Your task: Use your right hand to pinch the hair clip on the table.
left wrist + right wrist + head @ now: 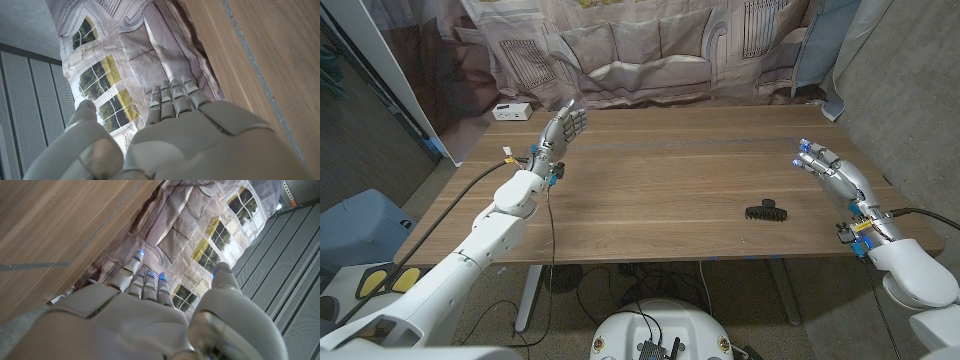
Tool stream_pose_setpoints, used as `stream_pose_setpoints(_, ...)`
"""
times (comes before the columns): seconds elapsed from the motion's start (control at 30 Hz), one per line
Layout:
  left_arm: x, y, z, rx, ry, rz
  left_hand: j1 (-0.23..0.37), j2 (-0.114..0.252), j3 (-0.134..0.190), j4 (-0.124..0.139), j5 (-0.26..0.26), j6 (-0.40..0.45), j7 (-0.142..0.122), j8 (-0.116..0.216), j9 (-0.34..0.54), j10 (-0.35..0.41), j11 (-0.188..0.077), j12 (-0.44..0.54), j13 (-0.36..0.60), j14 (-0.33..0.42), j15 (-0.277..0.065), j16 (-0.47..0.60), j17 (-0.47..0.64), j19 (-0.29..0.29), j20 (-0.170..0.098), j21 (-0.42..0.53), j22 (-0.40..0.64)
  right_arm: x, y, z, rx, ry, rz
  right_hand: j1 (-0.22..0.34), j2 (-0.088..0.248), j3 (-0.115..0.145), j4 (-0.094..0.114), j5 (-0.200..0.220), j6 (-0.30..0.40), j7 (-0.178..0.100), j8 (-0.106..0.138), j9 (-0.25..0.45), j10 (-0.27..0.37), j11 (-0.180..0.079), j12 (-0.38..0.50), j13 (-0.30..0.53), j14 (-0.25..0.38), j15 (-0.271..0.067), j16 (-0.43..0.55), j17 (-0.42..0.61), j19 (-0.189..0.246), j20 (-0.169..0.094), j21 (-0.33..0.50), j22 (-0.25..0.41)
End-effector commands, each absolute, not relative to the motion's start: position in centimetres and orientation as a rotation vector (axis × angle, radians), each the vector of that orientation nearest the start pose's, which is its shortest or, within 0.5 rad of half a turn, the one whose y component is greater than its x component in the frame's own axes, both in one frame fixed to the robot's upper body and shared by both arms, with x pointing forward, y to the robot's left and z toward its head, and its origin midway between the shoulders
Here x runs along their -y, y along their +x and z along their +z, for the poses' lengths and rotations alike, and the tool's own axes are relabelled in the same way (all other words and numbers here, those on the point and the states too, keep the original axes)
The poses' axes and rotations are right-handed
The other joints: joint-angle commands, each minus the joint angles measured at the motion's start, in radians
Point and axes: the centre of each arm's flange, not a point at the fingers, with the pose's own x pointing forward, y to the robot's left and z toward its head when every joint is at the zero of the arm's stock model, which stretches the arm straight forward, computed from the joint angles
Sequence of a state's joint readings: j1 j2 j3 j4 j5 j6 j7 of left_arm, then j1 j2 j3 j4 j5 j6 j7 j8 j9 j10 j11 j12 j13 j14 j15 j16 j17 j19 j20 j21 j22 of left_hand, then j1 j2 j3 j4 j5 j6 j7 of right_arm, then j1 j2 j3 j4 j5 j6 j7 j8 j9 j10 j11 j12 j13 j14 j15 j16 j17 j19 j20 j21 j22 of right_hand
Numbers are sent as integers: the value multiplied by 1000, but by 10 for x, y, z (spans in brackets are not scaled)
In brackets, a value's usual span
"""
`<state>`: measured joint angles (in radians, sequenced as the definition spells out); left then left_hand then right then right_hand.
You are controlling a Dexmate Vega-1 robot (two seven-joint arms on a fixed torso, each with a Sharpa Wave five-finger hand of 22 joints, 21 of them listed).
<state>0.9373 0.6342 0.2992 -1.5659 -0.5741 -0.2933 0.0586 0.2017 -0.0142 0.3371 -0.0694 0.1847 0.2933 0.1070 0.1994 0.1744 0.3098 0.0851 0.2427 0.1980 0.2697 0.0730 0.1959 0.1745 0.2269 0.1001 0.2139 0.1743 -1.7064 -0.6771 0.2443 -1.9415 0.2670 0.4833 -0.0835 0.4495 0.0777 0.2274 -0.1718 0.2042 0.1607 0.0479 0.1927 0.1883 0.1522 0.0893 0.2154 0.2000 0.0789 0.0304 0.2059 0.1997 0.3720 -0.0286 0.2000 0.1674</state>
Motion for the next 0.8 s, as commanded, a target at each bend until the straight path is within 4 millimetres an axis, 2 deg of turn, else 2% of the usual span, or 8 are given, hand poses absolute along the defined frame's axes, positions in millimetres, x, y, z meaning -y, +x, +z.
stream_pose_setpoints(0.03, -293, 595, 28, 757, 110, -188, 4, 10, 2, -6, 0, 7, 1, 0, 5, 10, 1, 0, 1, 13, 0, -1, 4, -4, -1, -2, 5, 394, 408, -85, 817, -494, -39, 17, -3, 9, -3, 5, 4, -7, 8, 5, 7, -4, 10, 3, 12, 2, 7, 1, 8, 1, 4, 4)
stream_pose_setpoints(0.8, -297, 600, 21, 753, 109, -181, 7, 14, 5, -11, -2, 10, 1, -3, 6, 13, 2, -3, 2, 10, 1, -4, 4, -8, 3, -6, 5, 388, 393, -74, 822, -863, -162, 37, -24, 9, -4, 5, 8, -8, 8, 6, 15, -12, 13, 3, 21, -1, 5, 0, 16, 3, 3, 4)
